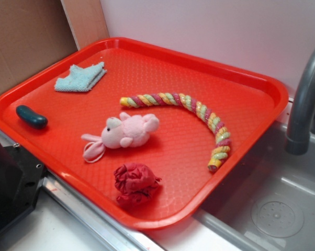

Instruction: Grab the plastic pickle.

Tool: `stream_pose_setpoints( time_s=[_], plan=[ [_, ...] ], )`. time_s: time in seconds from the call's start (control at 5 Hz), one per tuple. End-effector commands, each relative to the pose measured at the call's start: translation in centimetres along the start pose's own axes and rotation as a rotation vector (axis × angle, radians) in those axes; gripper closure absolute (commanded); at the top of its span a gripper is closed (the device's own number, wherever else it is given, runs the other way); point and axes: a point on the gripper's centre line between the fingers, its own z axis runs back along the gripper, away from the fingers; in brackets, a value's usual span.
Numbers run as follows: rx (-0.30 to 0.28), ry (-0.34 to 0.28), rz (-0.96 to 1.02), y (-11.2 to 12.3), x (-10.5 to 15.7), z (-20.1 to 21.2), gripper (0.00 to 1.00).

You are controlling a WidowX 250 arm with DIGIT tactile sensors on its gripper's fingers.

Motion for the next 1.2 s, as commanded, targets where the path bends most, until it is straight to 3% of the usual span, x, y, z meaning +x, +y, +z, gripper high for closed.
stream_pose_setpoints(
  time_s=[0.0,0.2,0.4,0.6,1.0],
  plan=[
    [0.0,0.0,0.0,0.0,0.0,0.0,0.0],
    [0.015,0.034,0.252,5.2,-0.2,-4.0,0.0],
    [0.088,0.021,0.495,9.3,-1.9,-6.7,0.0],
    [0.171,0.066,0.738,10.4,-3.5,-9.6,0.0],
    [0.256,0.112,0.867,10.8,-1.9,-15.1,0.0]
  ],
)
